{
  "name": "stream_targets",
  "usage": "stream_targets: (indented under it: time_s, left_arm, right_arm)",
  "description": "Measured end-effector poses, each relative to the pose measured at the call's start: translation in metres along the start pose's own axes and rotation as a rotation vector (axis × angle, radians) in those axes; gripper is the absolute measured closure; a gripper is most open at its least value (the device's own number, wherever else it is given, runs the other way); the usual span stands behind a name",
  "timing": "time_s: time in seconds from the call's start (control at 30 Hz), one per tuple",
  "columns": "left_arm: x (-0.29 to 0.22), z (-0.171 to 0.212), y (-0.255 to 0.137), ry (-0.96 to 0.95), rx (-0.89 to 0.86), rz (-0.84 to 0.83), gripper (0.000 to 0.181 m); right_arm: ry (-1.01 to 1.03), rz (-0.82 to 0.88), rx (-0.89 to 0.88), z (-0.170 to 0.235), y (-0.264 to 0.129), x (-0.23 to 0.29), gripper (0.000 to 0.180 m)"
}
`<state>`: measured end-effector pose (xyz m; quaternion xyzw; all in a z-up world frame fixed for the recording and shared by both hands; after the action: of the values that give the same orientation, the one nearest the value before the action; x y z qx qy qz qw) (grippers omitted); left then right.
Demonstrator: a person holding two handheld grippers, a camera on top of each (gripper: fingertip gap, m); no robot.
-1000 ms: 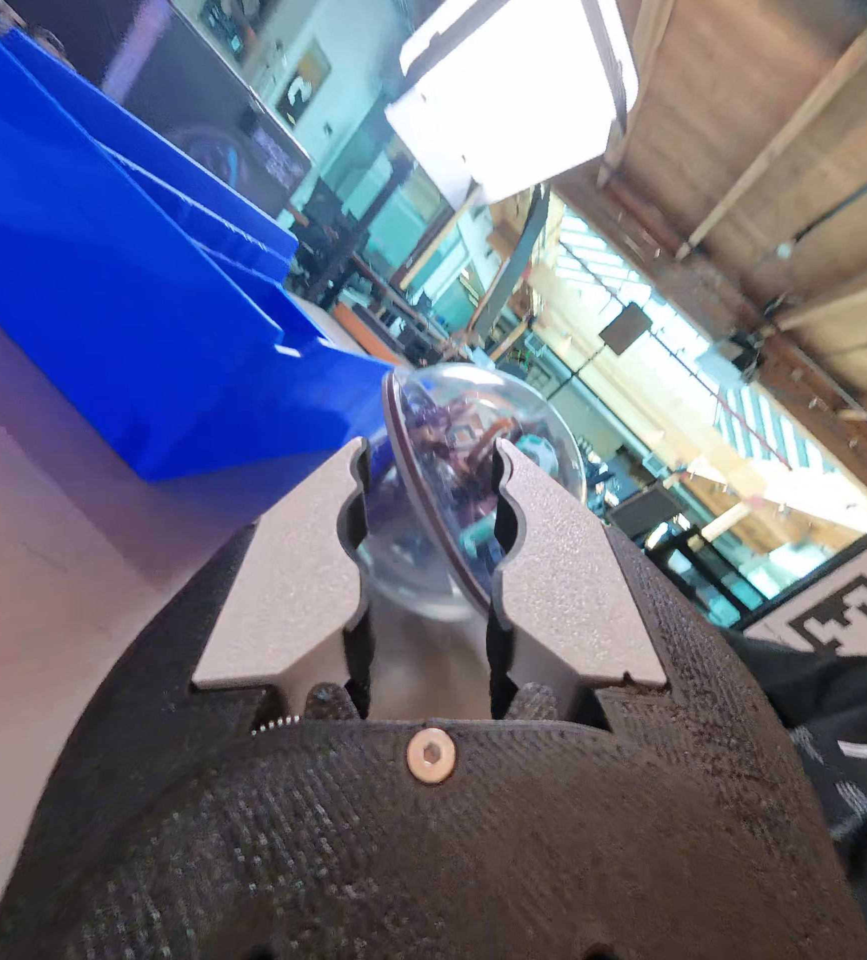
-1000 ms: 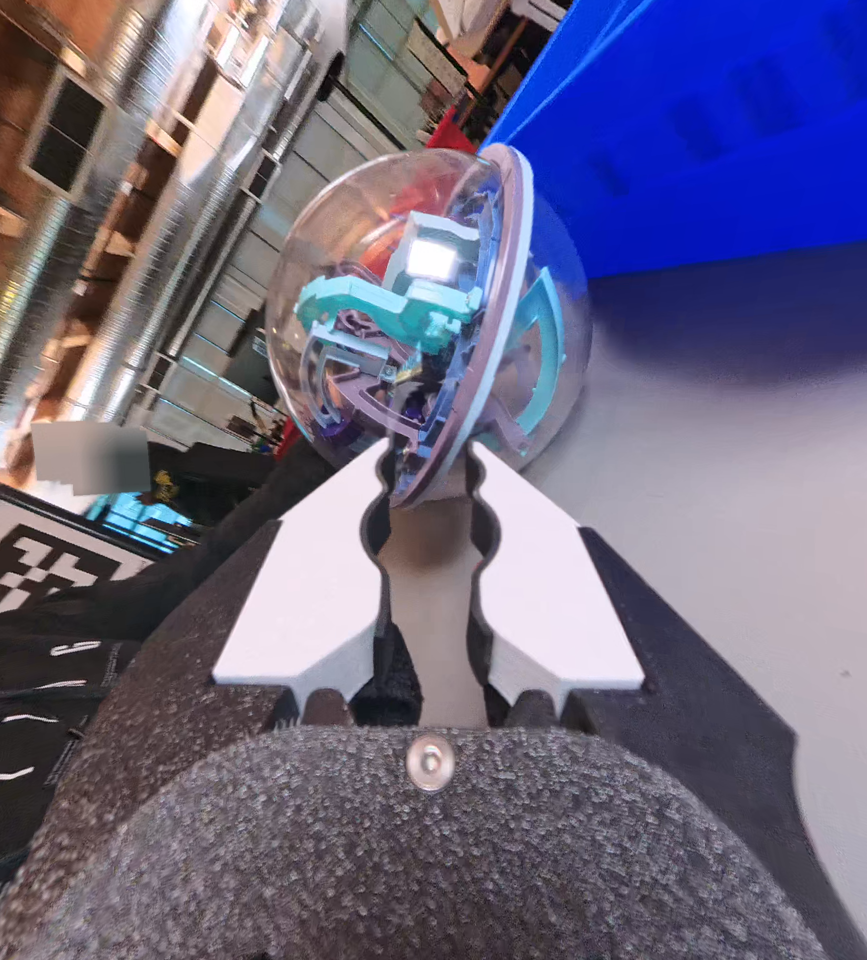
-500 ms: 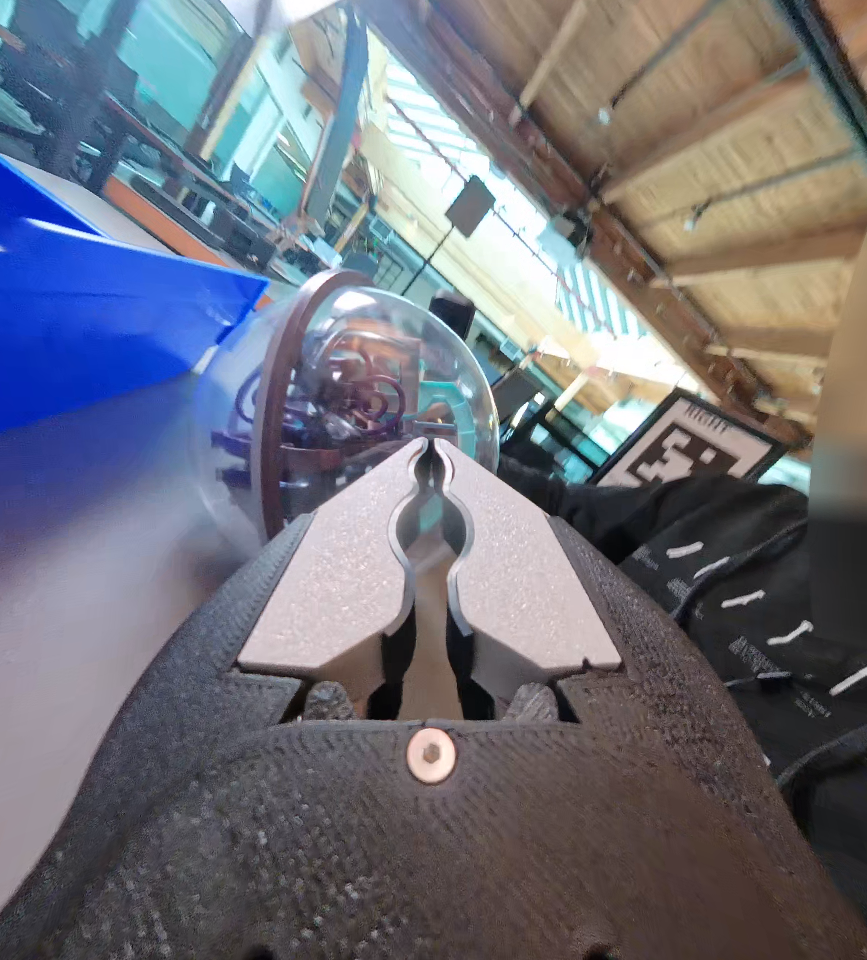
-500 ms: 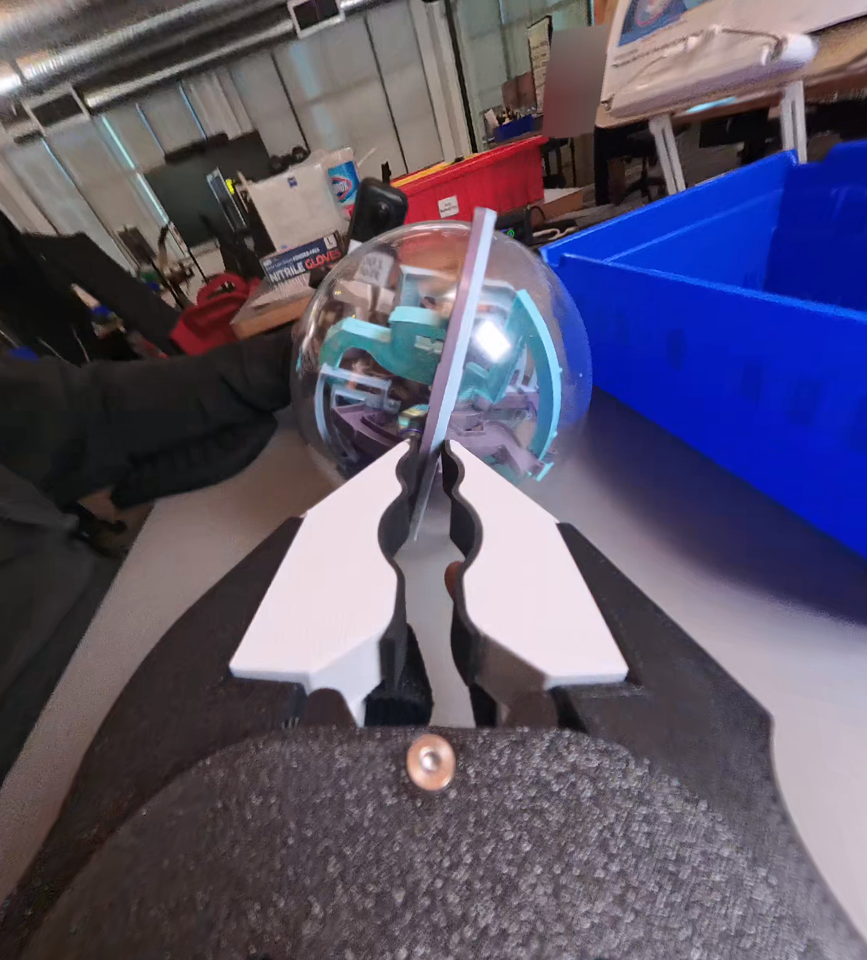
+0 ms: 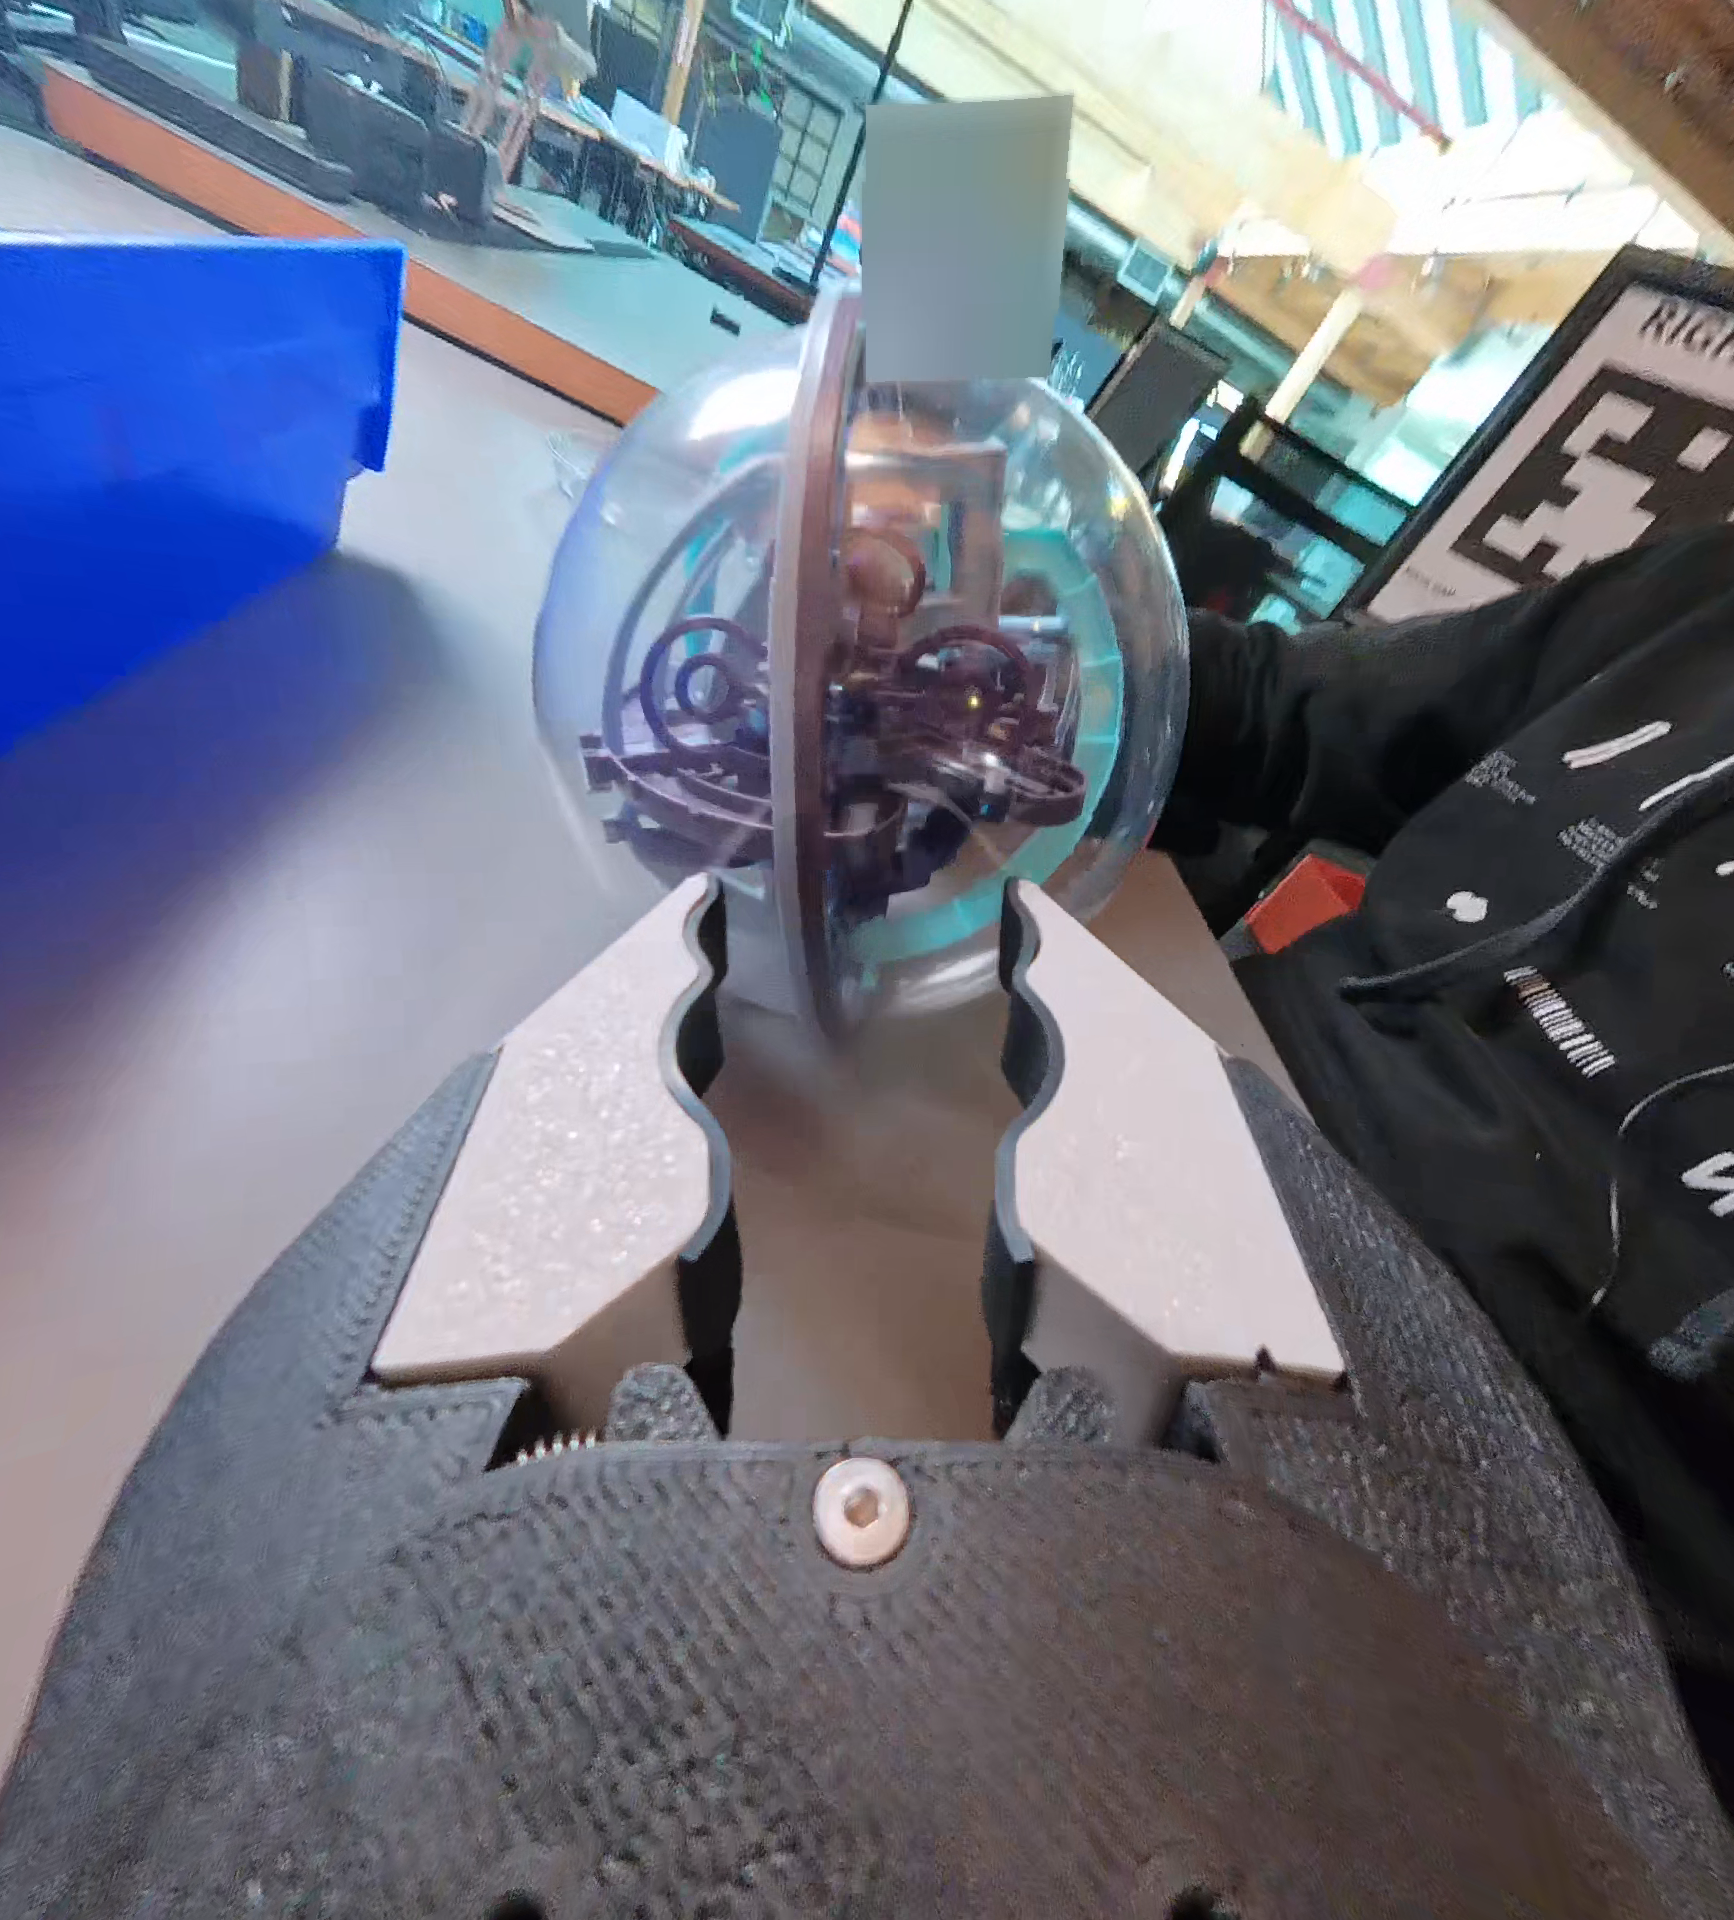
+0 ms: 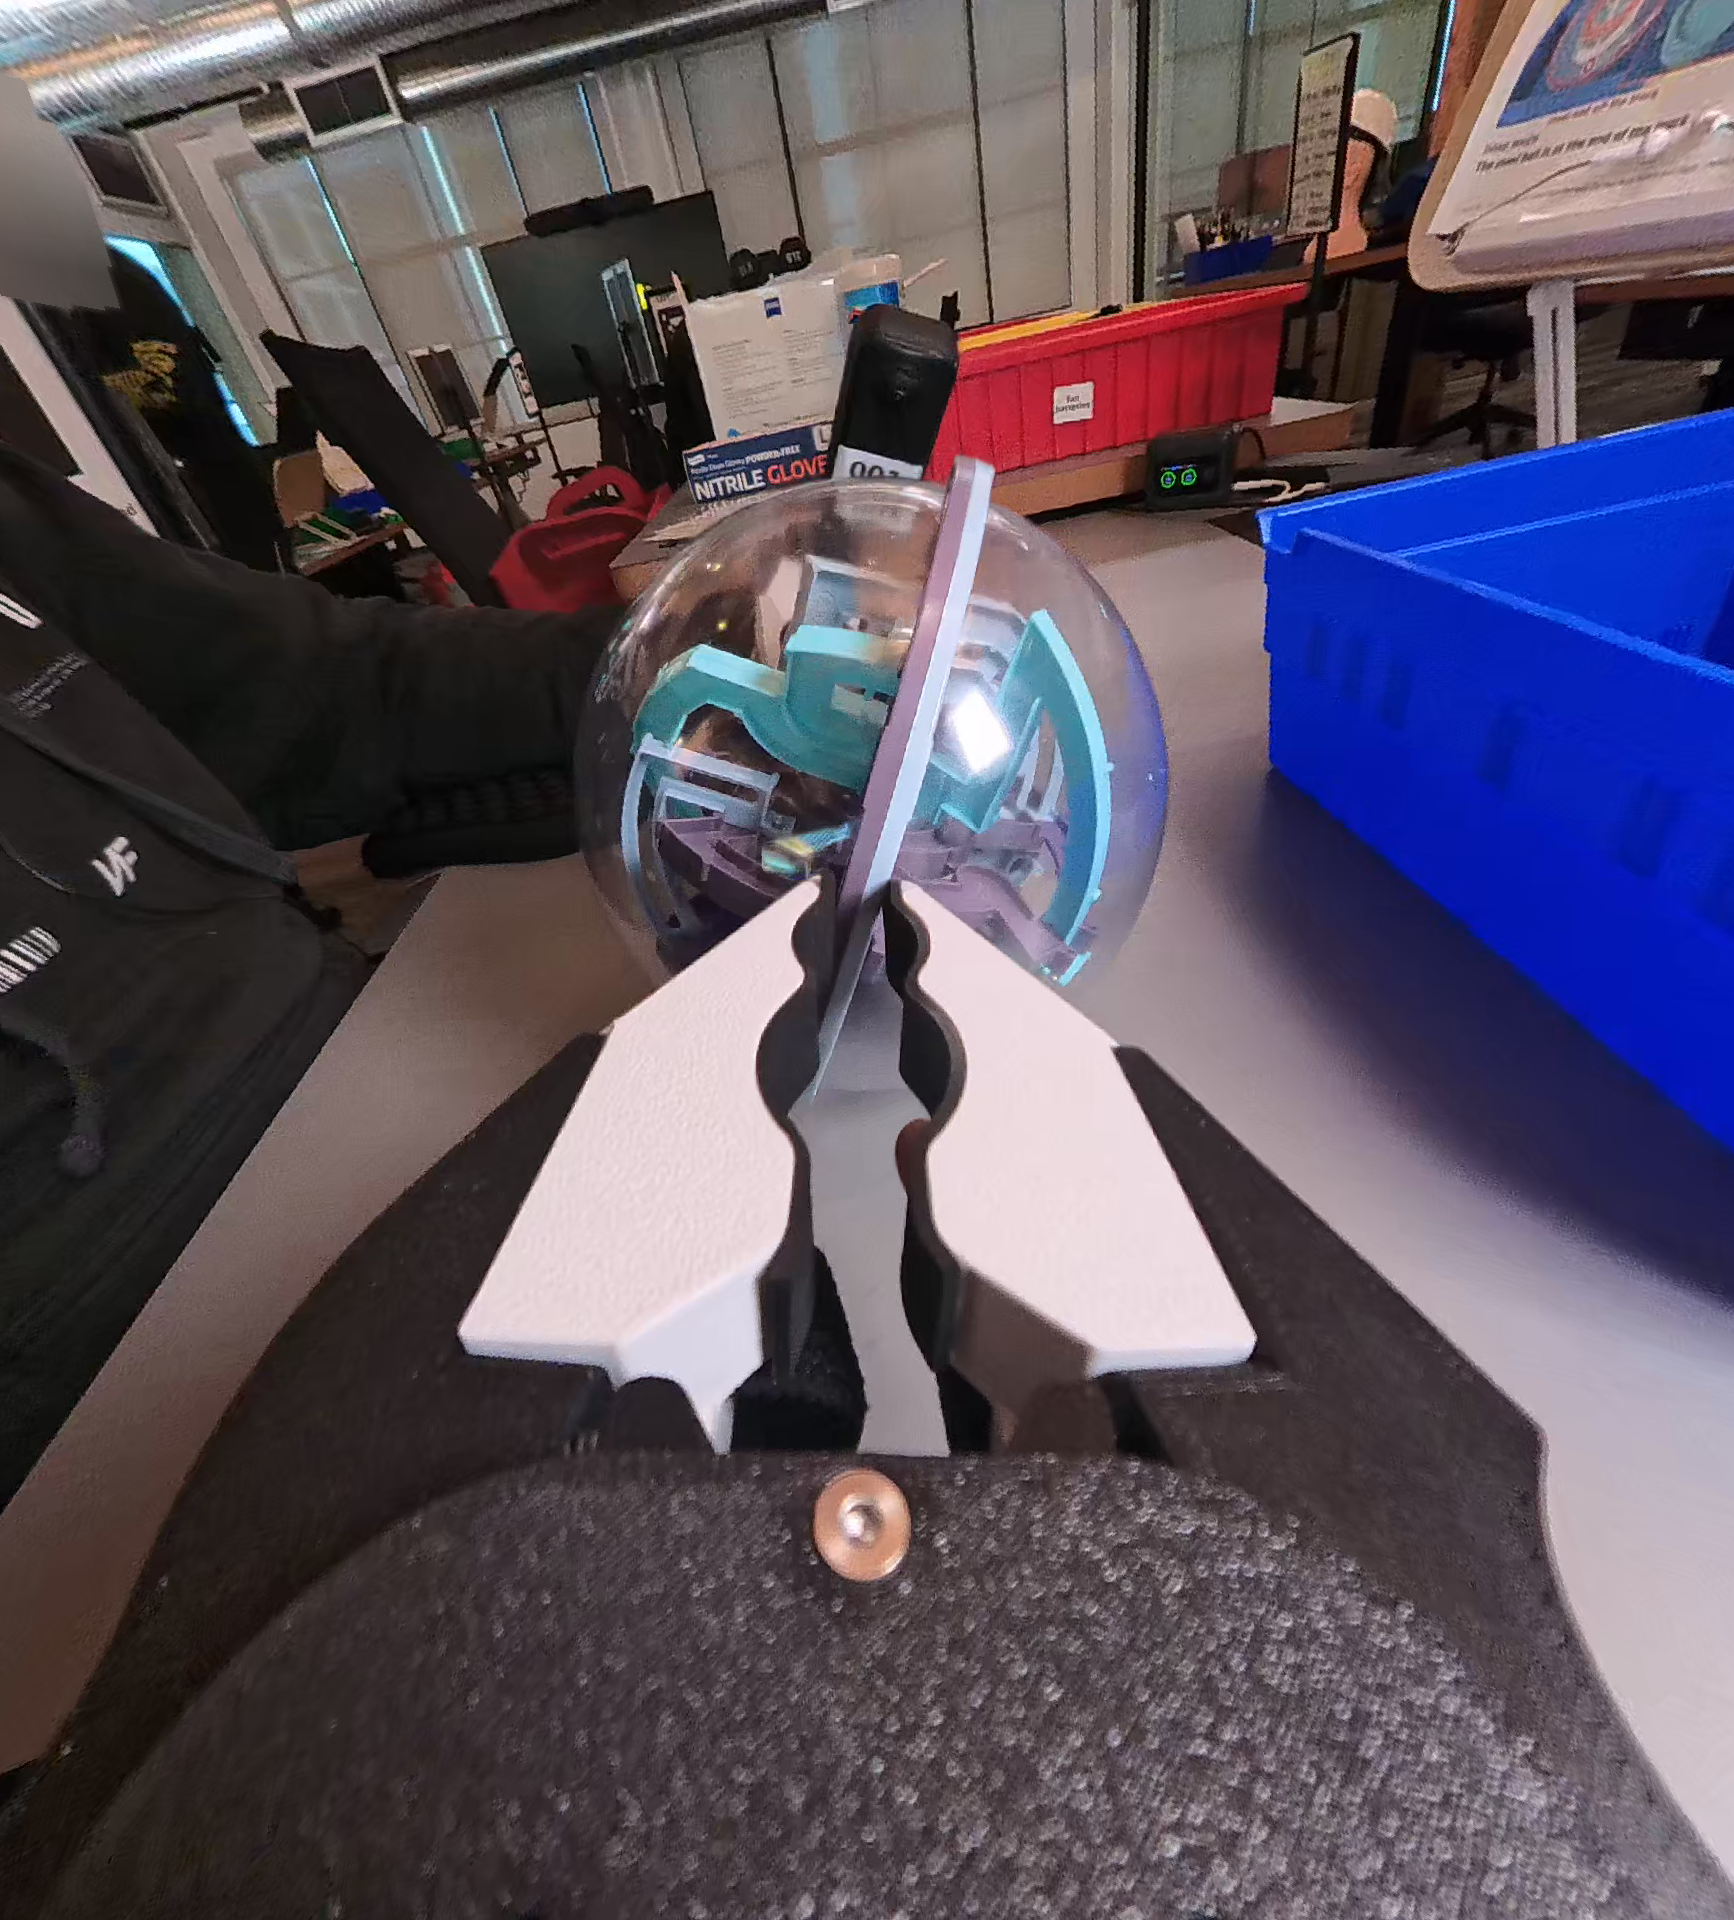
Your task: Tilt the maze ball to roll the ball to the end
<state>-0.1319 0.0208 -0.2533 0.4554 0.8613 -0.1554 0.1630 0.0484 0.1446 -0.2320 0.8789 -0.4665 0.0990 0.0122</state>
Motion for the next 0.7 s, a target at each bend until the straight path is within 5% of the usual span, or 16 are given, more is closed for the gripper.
stream_targets:
  time_s: [0.3, 0.5, 0.7]
  left_arm:
    - [-0.004, 0.002, -0.004, 0.069, 0.027, -0.042, 0.174]
    - [-0.003, -0.002, -0.003, 0.144, 0.048, -0.125, 0.174]
    - [-0.003, -0.006, -0.006, 0.219, 0.036, -0.171, 0.173]
  right_arm:
    - [-0.083, 0.102, 0.013, -0.001, -0.001, -0.001, 0.173]
    - [-0.059, 0.180, 0.010, 0.001, -0.004, -0.009, 0.170]
    - [0.029, 0.161, 0.095, 0.018, -0.001, -0.013, 0.148]
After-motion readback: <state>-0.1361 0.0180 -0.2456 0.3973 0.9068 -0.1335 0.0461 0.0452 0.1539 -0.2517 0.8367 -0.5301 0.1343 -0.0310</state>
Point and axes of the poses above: each gripper's, where its closed fingertips meet, y out along the fingers, z out of its underside, x = y × z across the jaws, the point moved 4 cm from there along -y, back along the fingers, and after that the axes turned 1 degree about -z, right-handed, at the moved point
